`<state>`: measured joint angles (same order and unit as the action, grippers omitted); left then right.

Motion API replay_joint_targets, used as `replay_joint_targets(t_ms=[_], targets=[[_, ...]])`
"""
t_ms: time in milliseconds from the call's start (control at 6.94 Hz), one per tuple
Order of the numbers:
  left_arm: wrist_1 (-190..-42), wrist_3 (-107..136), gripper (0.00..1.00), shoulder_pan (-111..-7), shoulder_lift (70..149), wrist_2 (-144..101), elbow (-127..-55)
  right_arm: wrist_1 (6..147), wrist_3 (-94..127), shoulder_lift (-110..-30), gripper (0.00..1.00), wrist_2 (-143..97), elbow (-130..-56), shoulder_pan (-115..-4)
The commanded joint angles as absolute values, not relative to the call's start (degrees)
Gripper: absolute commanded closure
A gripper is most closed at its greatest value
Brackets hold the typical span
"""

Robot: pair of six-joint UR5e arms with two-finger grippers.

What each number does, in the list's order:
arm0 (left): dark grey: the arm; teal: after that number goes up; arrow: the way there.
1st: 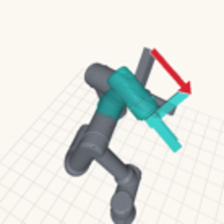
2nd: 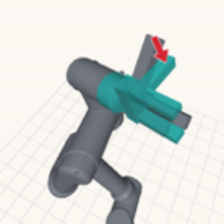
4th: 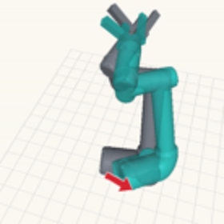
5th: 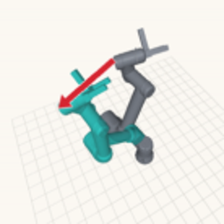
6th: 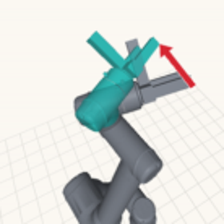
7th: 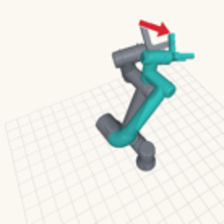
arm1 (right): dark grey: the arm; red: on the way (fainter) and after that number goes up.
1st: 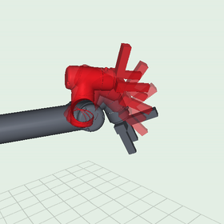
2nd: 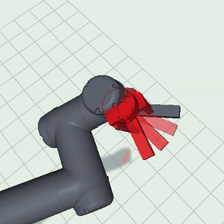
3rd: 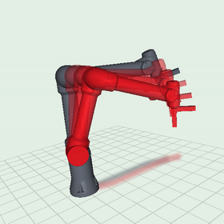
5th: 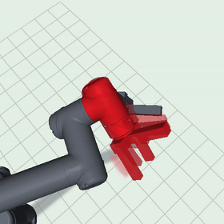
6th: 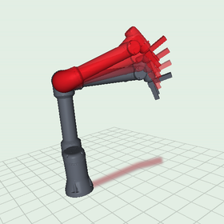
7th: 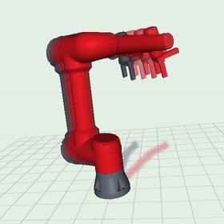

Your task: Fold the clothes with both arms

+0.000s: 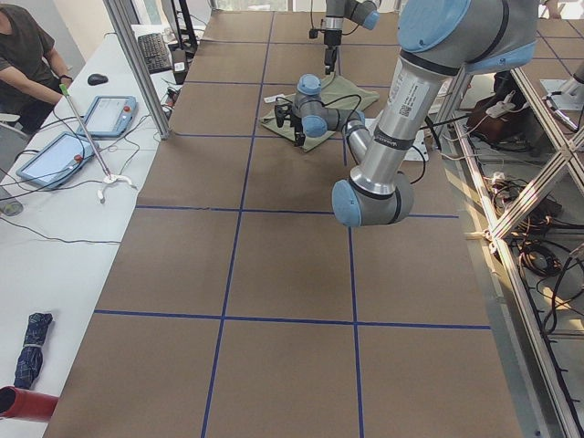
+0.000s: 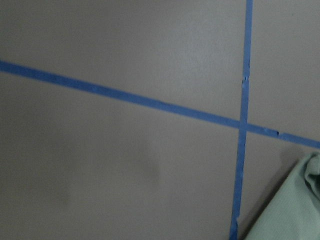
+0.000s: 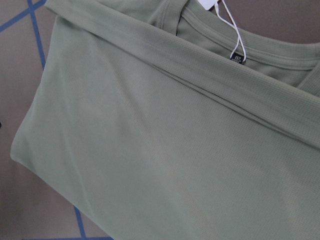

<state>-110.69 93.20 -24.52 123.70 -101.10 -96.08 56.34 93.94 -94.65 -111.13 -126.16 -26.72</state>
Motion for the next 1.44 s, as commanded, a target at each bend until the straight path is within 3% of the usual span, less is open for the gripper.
replay_joint_targets(t_ms=[0, 720, 864, 1152, 1296], targets=[[-107.8, 96.5, 0.07, -21.8, 123.8, -99.4, -96.0, 56.3, 93.7, -94.4, 0.0, -111.1, -125.6, -27.9], [-108.2, 96.2, 0.3, -21.8, 124.1, -97.4, -94.3, 56.3, 93.8, -94.3, 0.0, -111.2, -125.5, -28.0], [-108.2, 96.1, 0.47, -21.8, 124.1, -97.4, -94.3, 56.4, 93.8, -94.2, 0.0, -111.2, -125.5, -28.0], [-108.1, 96.0, 0.97, -21.8, 124.0, -97.3, -94.4, 56.3, 93.8, -94.3, 0.0, -111.2, -125.3, -28.2], [-107.9, 96.0, 1.0, -21.8, 124.1, -97.5, -94.5, 56.3, 93.8, -94.3, 0.0, -111.2, -125.2, -28.4]])
